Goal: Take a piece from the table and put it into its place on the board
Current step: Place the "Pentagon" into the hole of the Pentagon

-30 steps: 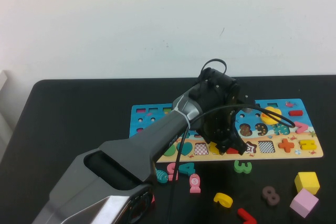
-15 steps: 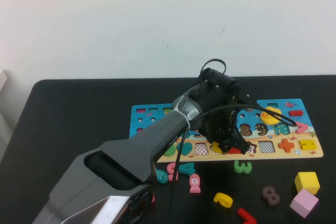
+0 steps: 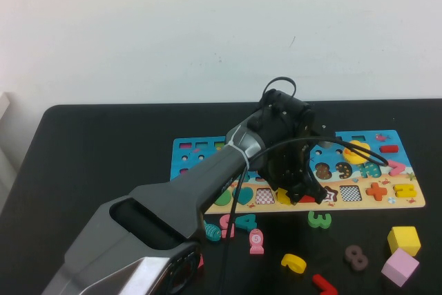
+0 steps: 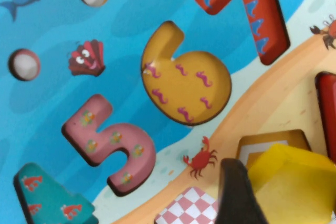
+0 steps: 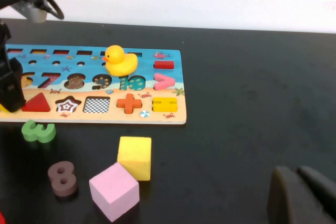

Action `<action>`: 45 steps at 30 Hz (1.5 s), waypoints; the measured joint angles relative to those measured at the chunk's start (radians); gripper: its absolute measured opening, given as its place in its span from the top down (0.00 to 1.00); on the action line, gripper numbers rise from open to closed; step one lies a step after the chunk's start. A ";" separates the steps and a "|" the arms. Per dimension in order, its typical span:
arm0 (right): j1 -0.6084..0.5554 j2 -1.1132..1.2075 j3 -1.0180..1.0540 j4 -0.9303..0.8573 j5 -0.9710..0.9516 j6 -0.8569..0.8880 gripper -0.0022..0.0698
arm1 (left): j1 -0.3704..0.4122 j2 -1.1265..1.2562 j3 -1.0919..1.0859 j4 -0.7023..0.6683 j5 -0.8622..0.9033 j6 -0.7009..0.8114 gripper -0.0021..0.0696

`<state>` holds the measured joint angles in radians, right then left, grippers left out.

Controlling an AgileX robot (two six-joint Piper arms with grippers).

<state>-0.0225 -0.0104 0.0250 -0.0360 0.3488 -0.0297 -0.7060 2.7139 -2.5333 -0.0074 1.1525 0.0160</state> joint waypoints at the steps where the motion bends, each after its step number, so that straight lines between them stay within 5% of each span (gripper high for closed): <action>1: 0.000 0.000 0.000 0.000 0.000 0.000 0.94 | 0.000 0.000 0.000 -0.002 0.000 0.000 0.47; 18: 0.000 0.000 0.000 0.000 0.000 0.000 0.94 | 0.000 0.001 -0.108 -0.004 0.065 0.000 0.45; 22: 0.000 0.000 0.000 0.000 0.000 0.000 0.94 | 0.000 0.001 -0.175 -0.001 0.078 0.000 0.56; 26: 0.000 0.000 0.000 0.000 0.000 0.000 0.94 | 0.000 -0.001 -0.180 -0.001 0.083 0.000 0.85; 29: 0.000 0.000 0.000 0.000 0.000 0.000 0.94 | 0.000 -0.001 -0.157 -0.001 0.085 -0.007 0.93; 45: 0.000 0.000 0.000 0.000 0.000 0.000 0.94 | 0.002 0.001 -0.101 -0.008 0.087 -0.002 0.97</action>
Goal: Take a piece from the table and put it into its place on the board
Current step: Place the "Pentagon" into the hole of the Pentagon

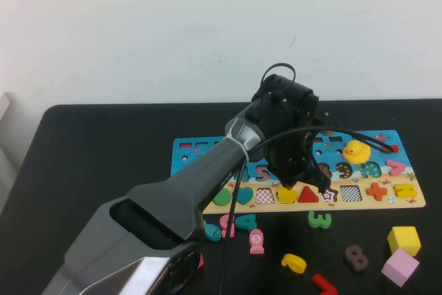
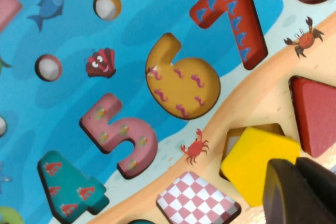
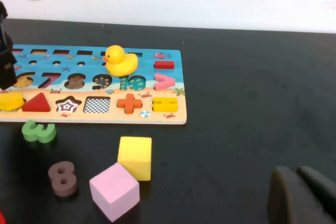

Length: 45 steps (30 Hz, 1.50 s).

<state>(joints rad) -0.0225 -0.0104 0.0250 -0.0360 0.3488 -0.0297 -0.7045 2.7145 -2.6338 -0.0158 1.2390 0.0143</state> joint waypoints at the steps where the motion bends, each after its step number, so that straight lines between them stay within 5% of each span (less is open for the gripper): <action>1: 0.000 0.000 0.000 0.000 0.000 0.000 0.94 | 0.000 0.000 0.000 0.000 0.000 0.002 0.97; 45: 0.000 0.000 0.000 0.000 0.000 -0.024 0.94 | -0.046 0.026 -0.076 0.016 -0.001 0.051 0.97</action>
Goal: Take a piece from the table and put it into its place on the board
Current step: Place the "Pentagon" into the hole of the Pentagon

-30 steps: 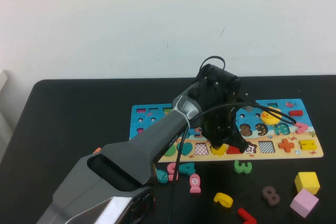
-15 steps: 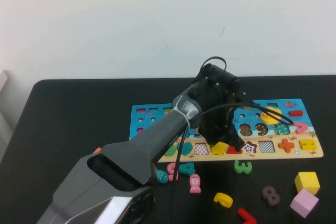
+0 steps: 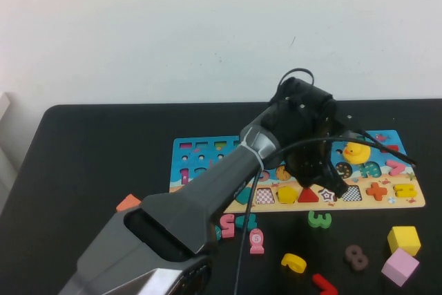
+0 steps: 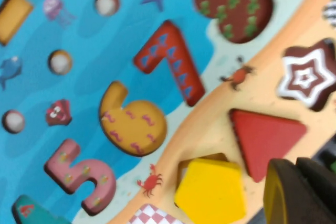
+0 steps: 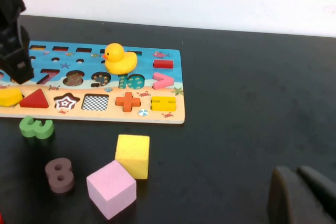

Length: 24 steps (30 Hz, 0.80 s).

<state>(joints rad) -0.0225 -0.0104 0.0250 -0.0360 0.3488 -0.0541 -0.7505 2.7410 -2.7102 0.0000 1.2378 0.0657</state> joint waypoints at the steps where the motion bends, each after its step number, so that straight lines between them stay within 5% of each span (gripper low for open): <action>1: 0.000 0.000 0.000 0.000 0.000 -0.002 0.94 | -0.002 -0.007 0.000 0.000 0.000 0.000 0.97; 24: 0.000 0.000 0.000 0.000 0.000 -0.002 0.94 | 0.022 -0.071 0.165 -0.077 0.002 0.031 0.97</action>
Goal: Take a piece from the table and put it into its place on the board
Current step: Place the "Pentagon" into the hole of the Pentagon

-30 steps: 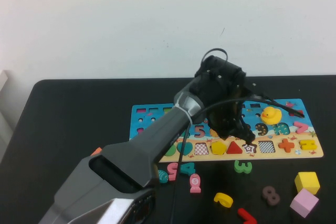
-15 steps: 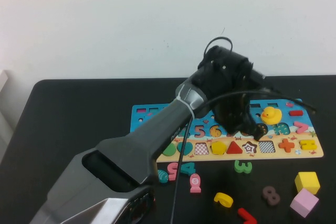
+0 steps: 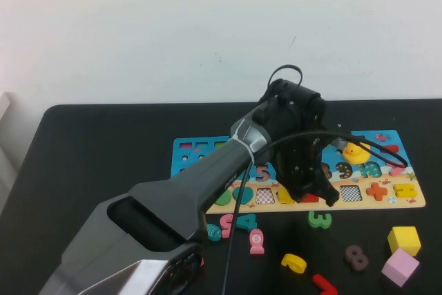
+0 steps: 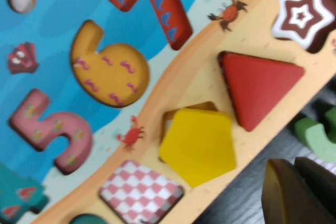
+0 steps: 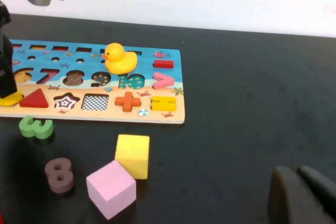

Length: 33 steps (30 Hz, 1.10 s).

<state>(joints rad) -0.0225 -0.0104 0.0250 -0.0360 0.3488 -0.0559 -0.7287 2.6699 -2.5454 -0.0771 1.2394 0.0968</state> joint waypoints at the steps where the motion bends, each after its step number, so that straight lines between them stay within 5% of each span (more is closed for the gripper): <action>1: 0.000 0.000 0.000 0.000 0.000 0.000 0.94 | 0.002 0.002 0.000 -0.011 0.000 0.000 0.97; 33: 0.000 0.000 0.000 0.000 0.000 0.000 0.94 | 0.033 0.045 0.001 0.026 -0.002 -0.031 0.97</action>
<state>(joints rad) -0.0225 -0.0104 0.0250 -0.0360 0.3488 -0.0559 -0.6956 2.7150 -2.5446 -0.0508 1.2375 0.0661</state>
